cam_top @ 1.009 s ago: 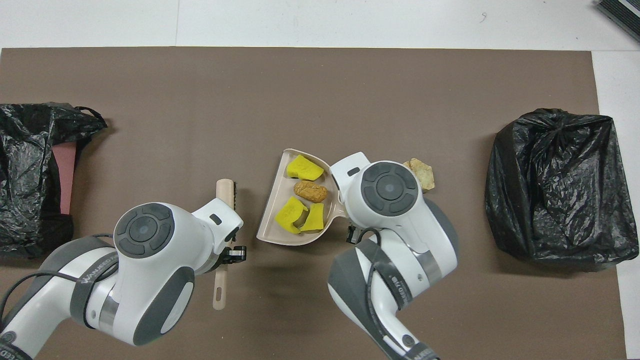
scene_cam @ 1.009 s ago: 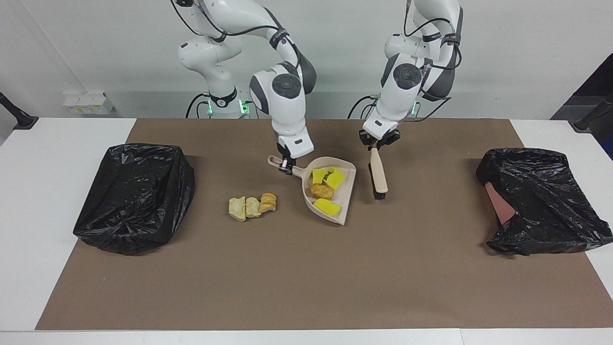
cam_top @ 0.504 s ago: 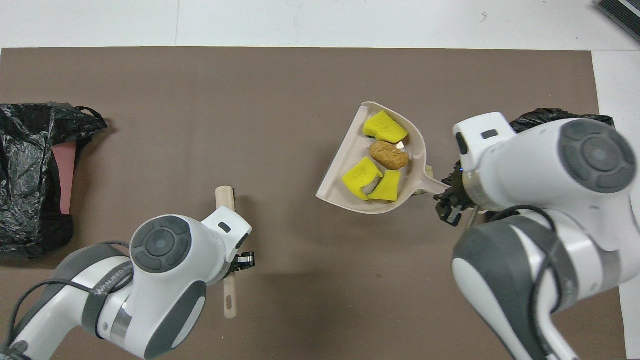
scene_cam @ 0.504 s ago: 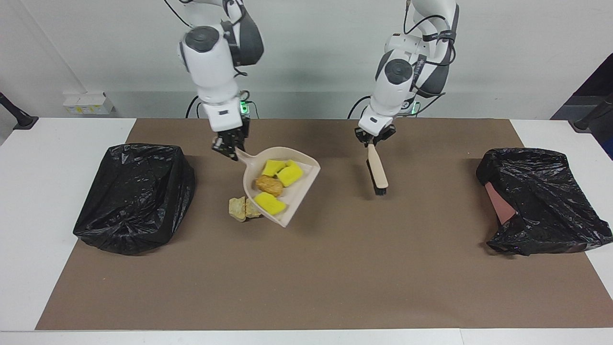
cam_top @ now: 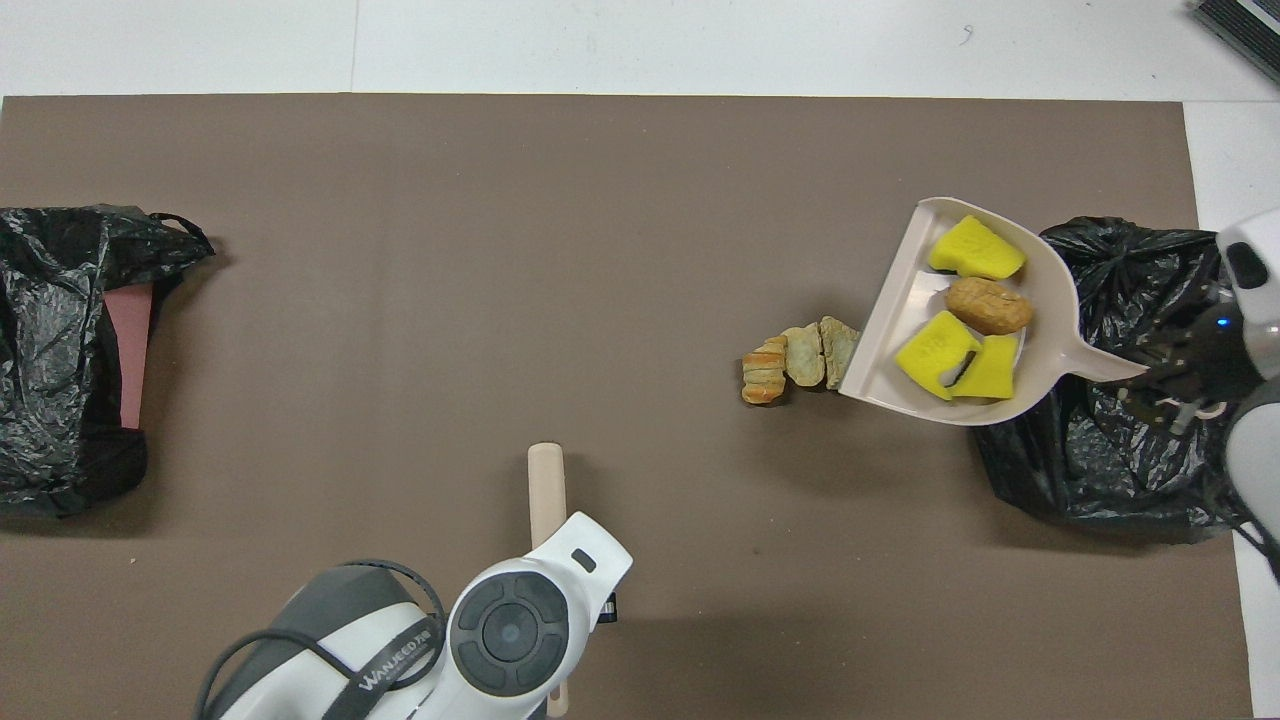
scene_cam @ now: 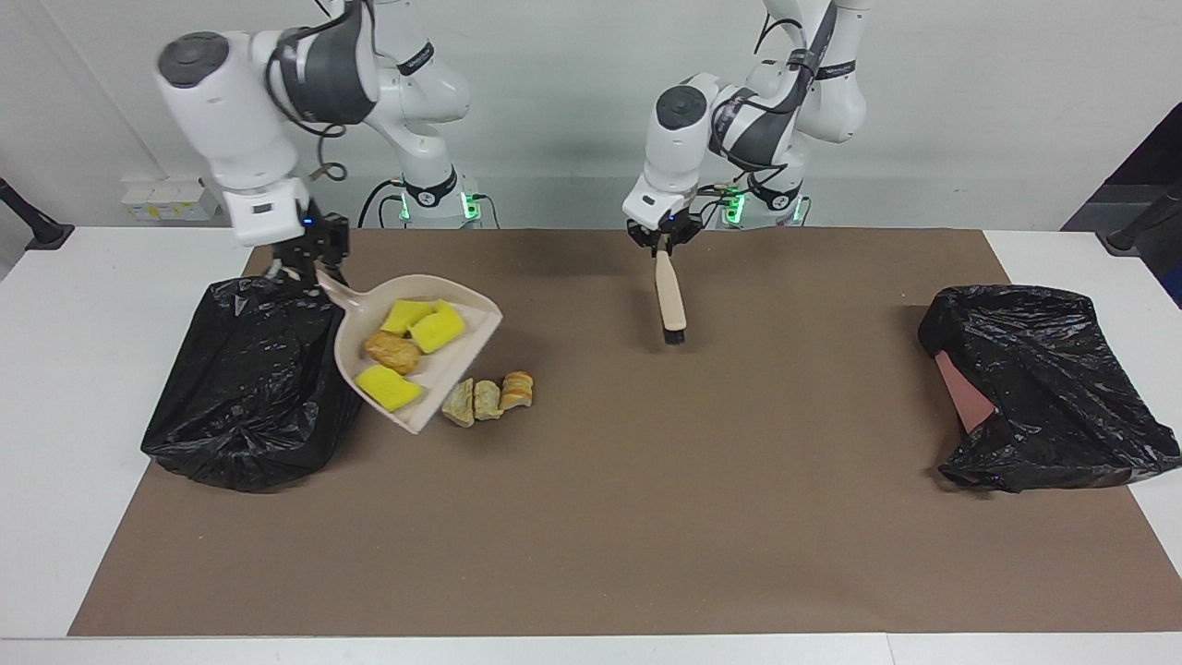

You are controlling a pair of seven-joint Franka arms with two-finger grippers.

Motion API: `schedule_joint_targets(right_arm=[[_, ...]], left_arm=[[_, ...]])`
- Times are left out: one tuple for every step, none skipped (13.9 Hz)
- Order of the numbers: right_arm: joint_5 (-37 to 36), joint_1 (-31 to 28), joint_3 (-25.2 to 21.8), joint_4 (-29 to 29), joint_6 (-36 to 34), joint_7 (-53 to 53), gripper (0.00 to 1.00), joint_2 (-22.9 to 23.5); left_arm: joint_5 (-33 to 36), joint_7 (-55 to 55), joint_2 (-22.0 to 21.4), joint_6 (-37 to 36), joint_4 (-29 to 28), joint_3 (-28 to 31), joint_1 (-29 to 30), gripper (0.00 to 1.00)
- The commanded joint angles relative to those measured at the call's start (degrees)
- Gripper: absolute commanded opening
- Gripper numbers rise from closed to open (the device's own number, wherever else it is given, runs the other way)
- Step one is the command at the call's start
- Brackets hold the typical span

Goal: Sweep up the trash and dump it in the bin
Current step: 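Carry the loaded dustpan with the right gripper over the nearby black bag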

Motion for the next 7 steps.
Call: schedule_joint_targets(right_arm=[[-1.0,-7.3,0.6,0.7,-0.9,-9.6,0.00,-0.4],[-3.7,-9.6,0.5,0.8,-0.4,-12.9,0.00,-0.4],[-6.9,-11.7,0.4,1.2,-0.1,-15.7,0.00,-0.4],[-8.9,-13.6,0.3,1.8,0.1,-18.6,0.00,-0.2],[-10.3,-15.9,0.2,2.3,0.2,-22.0,0.00,-0.1],[-12.0,-17.2,0.1,2.5,0.3,-24.4,0.00,-0.1],[-14.6,-17.8,0.1,2.4,1.6,-26.3,0.00,-0.1]], left_arm=[[-2.6,-0.7,-0.8,9.0,-6.1,1.0,-2.9,0.00],[-3.2,-0.7,-0.8,10.2,-6.9,1.0,-3.1,0.00],[-3.4,-0.7,-0.8,10.1,-6.9,1.0,-3.2,0.00],[-3.3,-0.7,-0.8,9.8,-6.7,1.1,-3.1,0.19],[-3.3,-0.5,-0.8,10.4,-6.7,1.1,-3.2,0.99],[-3.3,-0.6,-0.3,10.6,-6.2,1.2,-3.1,1.00],[-3.3,-0.5,-0.3,10.3,-5.4,1.2,-2.4,1.00]])
